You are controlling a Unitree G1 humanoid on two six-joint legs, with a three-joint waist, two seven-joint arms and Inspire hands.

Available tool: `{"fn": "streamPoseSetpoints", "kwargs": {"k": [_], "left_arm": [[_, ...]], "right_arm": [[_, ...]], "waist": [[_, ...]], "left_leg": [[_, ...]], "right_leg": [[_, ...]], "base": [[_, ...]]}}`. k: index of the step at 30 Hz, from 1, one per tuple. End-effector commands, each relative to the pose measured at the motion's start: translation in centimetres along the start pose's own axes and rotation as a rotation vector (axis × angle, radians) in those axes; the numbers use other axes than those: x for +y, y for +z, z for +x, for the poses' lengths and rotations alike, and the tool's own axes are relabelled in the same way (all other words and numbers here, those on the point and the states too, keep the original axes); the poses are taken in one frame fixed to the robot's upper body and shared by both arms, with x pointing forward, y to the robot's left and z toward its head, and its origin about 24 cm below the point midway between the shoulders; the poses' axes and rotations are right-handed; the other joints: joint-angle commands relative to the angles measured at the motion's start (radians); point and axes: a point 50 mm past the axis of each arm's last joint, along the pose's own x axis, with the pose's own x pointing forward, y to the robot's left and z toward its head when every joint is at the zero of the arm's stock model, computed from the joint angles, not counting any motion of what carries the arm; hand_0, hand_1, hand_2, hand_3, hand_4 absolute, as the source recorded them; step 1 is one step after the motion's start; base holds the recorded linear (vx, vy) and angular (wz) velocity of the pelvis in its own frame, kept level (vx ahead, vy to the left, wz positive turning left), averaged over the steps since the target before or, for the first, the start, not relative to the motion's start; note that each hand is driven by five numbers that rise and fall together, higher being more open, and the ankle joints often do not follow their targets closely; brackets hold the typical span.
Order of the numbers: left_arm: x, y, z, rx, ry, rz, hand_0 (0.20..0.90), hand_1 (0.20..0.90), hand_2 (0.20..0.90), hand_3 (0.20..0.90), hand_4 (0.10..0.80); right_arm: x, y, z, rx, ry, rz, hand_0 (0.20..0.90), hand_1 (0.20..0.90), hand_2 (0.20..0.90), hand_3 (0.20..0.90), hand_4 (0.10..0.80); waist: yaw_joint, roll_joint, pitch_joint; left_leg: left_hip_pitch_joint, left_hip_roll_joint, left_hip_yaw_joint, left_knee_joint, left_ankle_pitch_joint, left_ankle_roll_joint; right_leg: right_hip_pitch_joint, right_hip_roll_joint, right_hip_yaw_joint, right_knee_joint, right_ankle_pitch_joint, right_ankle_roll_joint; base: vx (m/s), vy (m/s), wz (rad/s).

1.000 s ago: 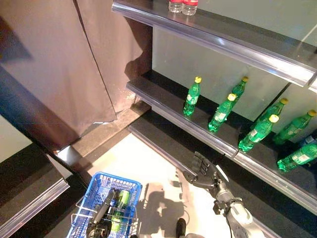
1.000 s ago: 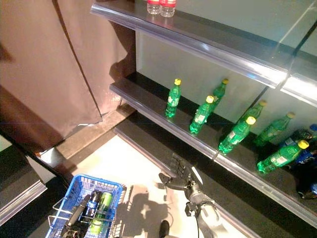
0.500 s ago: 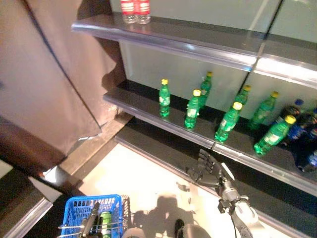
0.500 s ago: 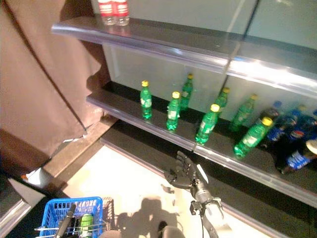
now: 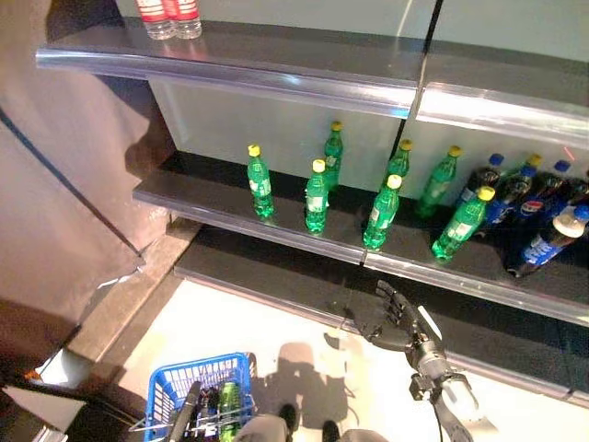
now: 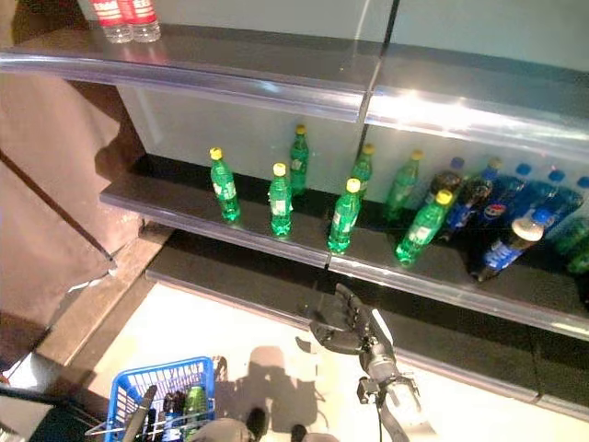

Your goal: Pick up the drink and place into the basket.

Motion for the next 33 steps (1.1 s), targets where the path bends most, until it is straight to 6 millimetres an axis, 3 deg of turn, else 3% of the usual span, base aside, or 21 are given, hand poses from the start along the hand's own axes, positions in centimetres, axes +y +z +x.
{"fn": "streamPoseSetpoints", "kwargs": {"k": [1,4,7,8,9,12,14,16,19,23,26,28,33], "left_arm": [[-5.3,3.8,1.0,-0.148,-0.312,0.095,0.300,0.300,0.300,0.200,0.100],[-5.7,4.2,1.1,-0.146,-0.329,0.103,0.300,0.300,0.300,0.200,0.100],[-6.4,4.5,1.3,-0.151,-0.337,0.106,0.300,0.300,0.300,0.200,0.100],[-6.4,4.5,1.3,-0.152,-0.337,0.106,0.300,0.300,0.300,0.200,0.100],[-6.8,4.8,1.4,-0.157,-0.335,0.104,0.300,0.300,0.300,0.200,0.100],[-7.3,5.2,1.4,-0.163,-0.334,0.102,0.300,0.300,0.300,0.200,0.100],[-7.7,5.2,1.4,-0.165,-0.339,0.097,0.300,0.300,0.300,0.200,0.100],[-7.7,5.0,1.3,-0.164,-0.341,0.097,0.300,0.300,0.300,0.200,0.100],[-8.1,5.0,1.5,-0.160,-0.342,0.111,0.300,0.300,0.300,0.200,0.100],[-7.7,5.2,1.5,-0.167,-0.329,0.130,0.300,0.300,0.300,0.200,0.100],[-7.6,5.4,1.5,-0.176,-0.317,0.141,0.300,0.300,0.300,0.200,0.100],[-7.8,5.4,1.5,-0.180,-0.308,0.147,0.300,0.300,0.300,0.200,0.100],[-7.0,4.7,1.2,-0.158,-0.286,0.166,0.300,0.300,0.300,0.200,0.100]], "right_arm": [[0.1,4.9,0.3,-0.269,0.020,0.001,0.900,0.900,0.900,0.900,0.800],[0.0,5.3,0.2,-0.298,-0.002,0.005,0.900,0.900,0.900,0.900,0.800],[0.3,5.9,0.2,-0.325,-0.012,0.008,0.900,0.900,0.900,0.900,0.800],[0.3,5.9,0.2,-0.328,-0.013,0.006,0.900,0.900,0.900,0.900,0.800],[0.4,6.2,0.2,-0.340,-0.016,0.004,0.900,0.900,0.900,0.900,0.800],[0.2,6.5,0.1,-0.358,-0.031,0.004,0.900,0.900,0.900,0.900,0.800],[-0.2,6.8,0.1,-0.379,-0.050,0.012,0.900,0.900,0.900,0.900,0.800],[-0.3,7.1,0.2,-0.397,-0.060,0.016,0.900,0.900,0.900,0.900,0.800],[-0.8,7.4,0.7,-0.410,-0.080,0.023,0.900,0.900,0.900,0.900,0.800],[-0.9,7.4,0.7,-0.410,-0.085,0.035,0.900,0.900,0.900,0.900,0.800],[-0.7,7.3,0.3,-0.405,-0.079,0.046,0.900,0.900,0.900,0.900,0.800],[-0.7,7.0,0.2,-0.394,-0.080,0.051,0.900,0.900,0.900,0.900,0.800],[-1.0,7.3,0.3,-0.388,-0.088,0.022,0.900,0.900,0.900,0.900,0.800]], "waist": [[-0.013,-0.036,-0.062],[-0.024,-0.036,-0.061],[-0.034,-0.034,-0.060],[-0.034,-0.035,-0.061],[-0.035,-0.030,-0.062],[-0.038,-0.028,-0.061],[-0.035,-0.040,-0.060],[-0.036,-0.055,-0.059],[-0.050,-0.072,-0.061],[-0.052,-0.080,-0.070],[-0.063,-0.084,-0.080],[-0.065,-0.085,-0.090],[-0.043,-0.078,-0.112]], "left_leg": [[0.005,-0.051,0.013,0.018,-0.048,0.002],[0.034,-0.049,0.017,0.013,-0.071,0.032],[0.048,-0.057,0.023,-0.001,-0.080,0.067],[0.047,-0.058,0.024,-0.002,-0.081,0.069],[0.051,-0.061,0.028,-0.007,-0.084,0.080],[0.062,-0.058,0.035,-0.011,-0.091,0.084],[0.078,-0.066,0.036,-0.019,-0.096,0.077],[0.091,-0.078,0.029,-0.023,-0.109,0.069],[0.126,-0.091,0.000,-0.043,-0.133,0.061],[0.148,-0.083,-0.030,-0.064,-0.134,0.056],[0.151,-0.072,-0.047,-0.074,-0.143,0.062],[0.150,-0.061,-0.055,-0.080,-0.144,0.056],[0.157,0.034,-0.018,-0.080,-0.135,-0.019]], "right_leg": [[0.120,-0.047,-0.089,-0.099,0.024,0.079],[0.061,-0.069,-0.078,0.016,0.018,0.099],[-0.028,-0.088,-0.061,0.191,0.084,0.136],[-0.038,-0.090,-0.058,0.204,0.088,0.138],[-0.095,-0.113,-0.056,0.319,0.159,0.142],[-0.153,-0.126,-0.044,0.386,0.214,0.136],[-0.158,-0.153,-0.068,0.247,0.231,0.131],[-0.153,-0.164,-0.088,0.067,0.240,0.144],[-0.157,-0.134,-0.094,-0.172,0.276,0.180],[-0.183,-0.117,-0.093,-0.212,0.310,0.195],[-0.185,-0.102,-0.038,-0.186,0.303,0.195],[-0.152,-0.094,-0.017,-0.199,0.283,0.189],[-0.040,-0.111,-0.079,-0.233,0.205,0.153]], "base": [[0.162,0.198,-0.42],[0.121,0.196,-0.26],[0.083,0.188,-0.08],[0.063,0.187,-0.18],[0.054,0.146,-0.17],[0.076,0.104,-0.22],[0.114,-0.011,-0.22],[0.148,-0.086,-0.37],[0.206,-0.161,-0.57],[0.179,-0.221,0.19],[0.179,-0.281,0.59],[0.196,-0.317,0.42],[0.145,-0.289,0.64]]}}
